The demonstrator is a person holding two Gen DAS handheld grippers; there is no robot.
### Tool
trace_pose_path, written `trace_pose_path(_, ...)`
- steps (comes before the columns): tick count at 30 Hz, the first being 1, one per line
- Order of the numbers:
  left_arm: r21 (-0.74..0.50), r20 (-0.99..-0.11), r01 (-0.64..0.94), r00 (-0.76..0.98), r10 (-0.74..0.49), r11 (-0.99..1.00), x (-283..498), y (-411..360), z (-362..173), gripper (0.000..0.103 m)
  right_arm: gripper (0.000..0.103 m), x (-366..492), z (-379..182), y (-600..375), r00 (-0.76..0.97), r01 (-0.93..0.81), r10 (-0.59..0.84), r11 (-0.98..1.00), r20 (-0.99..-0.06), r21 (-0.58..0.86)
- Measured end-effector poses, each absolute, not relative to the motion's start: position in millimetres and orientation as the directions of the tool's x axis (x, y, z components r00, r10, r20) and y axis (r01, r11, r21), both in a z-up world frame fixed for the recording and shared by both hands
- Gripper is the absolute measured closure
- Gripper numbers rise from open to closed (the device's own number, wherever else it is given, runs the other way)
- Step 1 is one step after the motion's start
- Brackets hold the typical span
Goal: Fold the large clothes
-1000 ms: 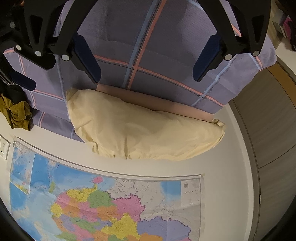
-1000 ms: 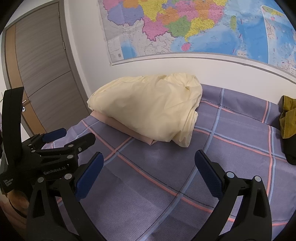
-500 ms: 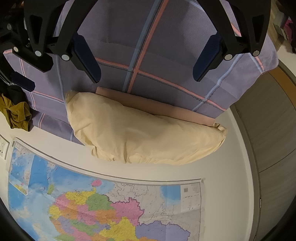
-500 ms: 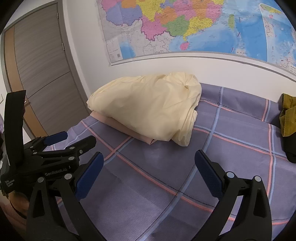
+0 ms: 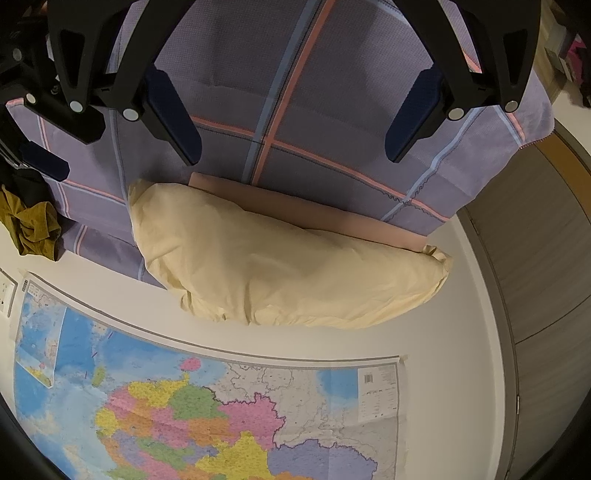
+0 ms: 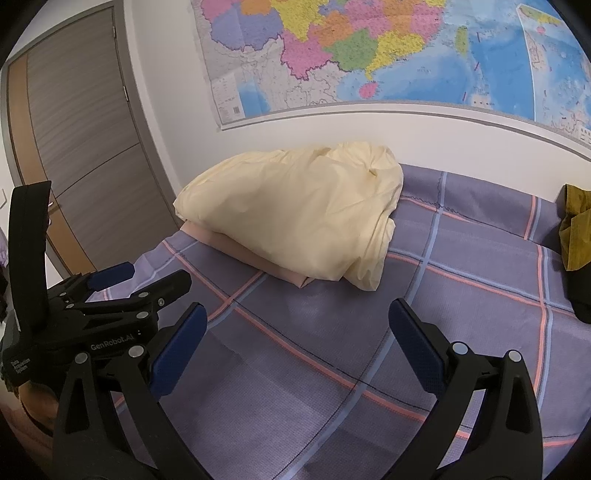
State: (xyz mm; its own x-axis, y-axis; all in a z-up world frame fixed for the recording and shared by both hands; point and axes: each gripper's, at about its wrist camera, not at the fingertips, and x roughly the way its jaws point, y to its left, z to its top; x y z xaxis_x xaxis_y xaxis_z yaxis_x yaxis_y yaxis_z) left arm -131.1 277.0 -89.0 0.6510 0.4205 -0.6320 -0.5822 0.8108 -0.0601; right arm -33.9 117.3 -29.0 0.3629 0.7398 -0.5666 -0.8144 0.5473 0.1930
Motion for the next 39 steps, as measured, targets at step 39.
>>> trace_pose_path(39, -0.062, -0.625, -0.561, 0.667, 0.405, 0.826, -129.0, 276.5, -88.5, 0.007, 0.006, -36.3, -28.8, 119.2, 0.36, -0.817, 0.739, 0.545, -0.569, 0.19)
